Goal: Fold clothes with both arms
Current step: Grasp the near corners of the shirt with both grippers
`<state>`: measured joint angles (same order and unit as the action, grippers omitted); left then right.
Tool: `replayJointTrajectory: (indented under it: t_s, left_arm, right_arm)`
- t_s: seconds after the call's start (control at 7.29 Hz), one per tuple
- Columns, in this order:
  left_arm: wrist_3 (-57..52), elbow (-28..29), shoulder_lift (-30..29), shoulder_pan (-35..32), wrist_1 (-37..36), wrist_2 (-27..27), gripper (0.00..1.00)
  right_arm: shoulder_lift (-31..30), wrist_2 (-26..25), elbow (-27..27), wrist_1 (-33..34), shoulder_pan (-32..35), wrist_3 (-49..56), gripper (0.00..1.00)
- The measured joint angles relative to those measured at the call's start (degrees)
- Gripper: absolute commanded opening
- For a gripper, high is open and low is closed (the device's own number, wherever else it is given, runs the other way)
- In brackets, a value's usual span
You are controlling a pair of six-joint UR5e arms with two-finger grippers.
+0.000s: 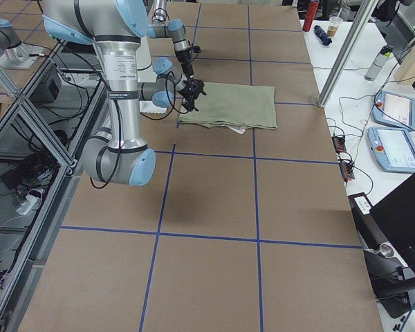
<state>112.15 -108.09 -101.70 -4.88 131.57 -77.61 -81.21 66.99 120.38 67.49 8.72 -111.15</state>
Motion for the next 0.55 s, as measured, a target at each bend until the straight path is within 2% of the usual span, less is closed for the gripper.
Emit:
replayJointTrajectory:
  t_s: [0.27,0.41,0.55]
  left_arm:
    - [0.0,0.9,-0.3,0.2,0.0,0.0,0.69]
    - [0.0,1.0,-0.4,0.2,0.0,0.0,0.58]
    - [0.0,1.1,-0.5,0.2,0.0,0.1,0.55]
  right_arm:
    - [0.0,-0.1,0.0,0.0,-0.2,0.0,1.00]
    - [0.0,-0.1,0.0,0.0,-0.2,0.0,1.00]
    - [0.0,-0.1,-0.1,0.0,-0.3,0.0,1.00]
